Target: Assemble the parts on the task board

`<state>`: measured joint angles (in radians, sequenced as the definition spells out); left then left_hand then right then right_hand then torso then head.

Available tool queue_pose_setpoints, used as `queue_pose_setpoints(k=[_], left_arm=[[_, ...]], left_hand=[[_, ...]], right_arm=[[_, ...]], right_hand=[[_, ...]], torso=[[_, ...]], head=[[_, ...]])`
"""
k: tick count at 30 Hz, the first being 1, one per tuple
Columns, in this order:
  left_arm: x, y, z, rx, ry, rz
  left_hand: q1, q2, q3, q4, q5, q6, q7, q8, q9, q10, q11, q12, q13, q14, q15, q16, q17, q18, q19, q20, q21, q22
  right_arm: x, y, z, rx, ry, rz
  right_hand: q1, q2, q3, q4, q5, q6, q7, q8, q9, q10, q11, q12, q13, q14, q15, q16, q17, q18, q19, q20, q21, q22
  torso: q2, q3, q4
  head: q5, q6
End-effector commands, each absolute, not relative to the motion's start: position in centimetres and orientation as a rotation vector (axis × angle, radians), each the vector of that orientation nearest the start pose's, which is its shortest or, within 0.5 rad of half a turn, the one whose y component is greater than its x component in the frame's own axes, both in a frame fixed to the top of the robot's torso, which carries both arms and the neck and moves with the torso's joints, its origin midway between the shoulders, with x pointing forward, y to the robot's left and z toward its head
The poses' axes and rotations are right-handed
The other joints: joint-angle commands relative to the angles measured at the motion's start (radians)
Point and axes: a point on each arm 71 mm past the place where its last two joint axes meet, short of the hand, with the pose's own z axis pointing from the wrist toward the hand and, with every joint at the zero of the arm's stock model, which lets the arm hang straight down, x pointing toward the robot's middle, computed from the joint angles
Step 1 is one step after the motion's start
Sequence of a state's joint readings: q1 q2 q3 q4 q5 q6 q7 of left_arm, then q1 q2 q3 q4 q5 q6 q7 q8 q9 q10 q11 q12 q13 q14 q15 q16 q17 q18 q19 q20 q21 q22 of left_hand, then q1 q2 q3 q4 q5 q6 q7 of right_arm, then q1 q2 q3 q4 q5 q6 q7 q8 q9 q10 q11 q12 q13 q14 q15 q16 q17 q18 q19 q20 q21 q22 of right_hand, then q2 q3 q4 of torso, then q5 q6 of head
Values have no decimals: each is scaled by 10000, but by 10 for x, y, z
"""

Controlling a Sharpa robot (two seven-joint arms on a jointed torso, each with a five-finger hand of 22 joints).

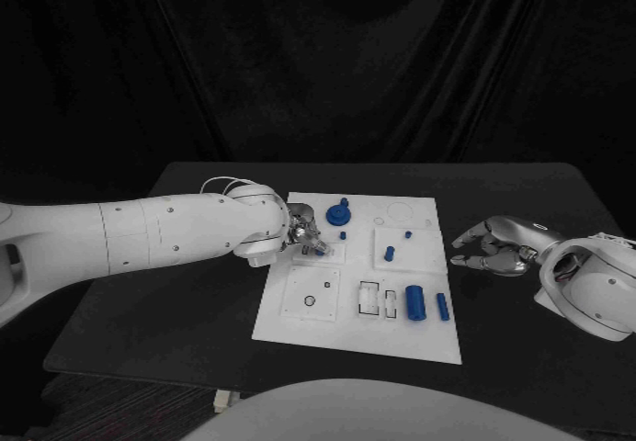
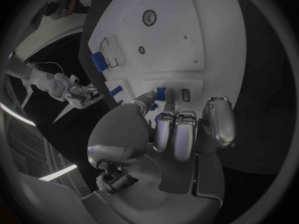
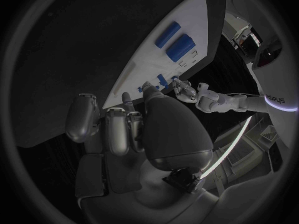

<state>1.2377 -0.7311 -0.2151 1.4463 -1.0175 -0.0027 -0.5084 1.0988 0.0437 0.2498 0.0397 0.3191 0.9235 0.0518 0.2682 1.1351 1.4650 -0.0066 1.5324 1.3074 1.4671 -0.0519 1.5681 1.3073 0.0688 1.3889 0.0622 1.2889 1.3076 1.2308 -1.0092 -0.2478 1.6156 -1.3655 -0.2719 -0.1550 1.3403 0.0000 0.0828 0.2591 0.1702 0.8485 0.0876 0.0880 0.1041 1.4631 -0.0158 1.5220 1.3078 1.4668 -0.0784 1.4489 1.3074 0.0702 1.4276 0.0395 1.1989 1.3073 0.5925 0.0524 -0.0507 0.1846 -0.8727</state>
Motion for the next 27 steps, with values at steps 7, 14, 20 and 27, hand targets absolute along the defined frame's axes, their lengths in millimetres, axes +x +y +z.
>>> queue_pose_setpoints(k=[7, 14, 20, 27], left_arm=[[470, 190, -270, -2129, 23541, -3911], [471, 189, -269, -2185, 23339, -4097], [470, 189, -269, -2099, 23423, -4125], [471, 190, -265, -1789, 23711, -4063]], left_hand=[[25, -156, 596, -190, 802, -35, 26, -81, -192, 665, -62, -65, 2277, 1037, -45, 27, 2635, 40, 5, -64, -92, 1586], [1, -263, 1333, -451, 1108, -17, 10, -35, -240, 671, -76, -60, 2282, 1037, -63, 27, 2635, 35, 38, -75, -95, 1634], [-94, -327, 1603, -500, 1151, -2, 12, 1, -236, 678, -78, -54, 2285, 1037, -65, 27, 2635, 31, 55, -75, -90, 1651], [-189, -438, 1906, -592, 1189, 16, 5, 47, -227, 649, -82, -91, 2256, 1037, -69, 27, 2635, 38, 44, -79, -133, 1650]], right_arm=[[437, -263, -244, -674, 19395, 5084], [436, -263, -244, -664, 19402, 5071], [436, -263, -244, -657, 19416, 5053], [437, -263, -244, -663, 19427, 5050]], right_hand=[[143, -2, -2, -87, 89, 82, -12, -61, -24, 620, 60, -61, 2073, 677, 70, -75, 1123, 72, -56, 18, -86, 1590], [143, -2, -2, -87, 89, 82, -12, -61, -24, 620, 60, -61, 2073, 677, 70, -75, 1123, 72, -56, 18, -86, 1590], [159, 4, 5, -96, 110, 86, -10, -64, -28, 606, 61, -78, 2056, 675, 71, -84, 1113, 76, -61, 19, -104, 1585], [161, 5, 5, -97, 113, 86, -9, -65, -29, 604, 61, -81, 2053, 673, 71, -91, 1104, 74, -59, 19, -99, 1587]], torso=[[-3, 5, 6], [4, 0, -4], [9, -3, -2], [13, -2, 2]], head=[[-14, 1], [-37, 1], [-70, 1], [-110, 1]])
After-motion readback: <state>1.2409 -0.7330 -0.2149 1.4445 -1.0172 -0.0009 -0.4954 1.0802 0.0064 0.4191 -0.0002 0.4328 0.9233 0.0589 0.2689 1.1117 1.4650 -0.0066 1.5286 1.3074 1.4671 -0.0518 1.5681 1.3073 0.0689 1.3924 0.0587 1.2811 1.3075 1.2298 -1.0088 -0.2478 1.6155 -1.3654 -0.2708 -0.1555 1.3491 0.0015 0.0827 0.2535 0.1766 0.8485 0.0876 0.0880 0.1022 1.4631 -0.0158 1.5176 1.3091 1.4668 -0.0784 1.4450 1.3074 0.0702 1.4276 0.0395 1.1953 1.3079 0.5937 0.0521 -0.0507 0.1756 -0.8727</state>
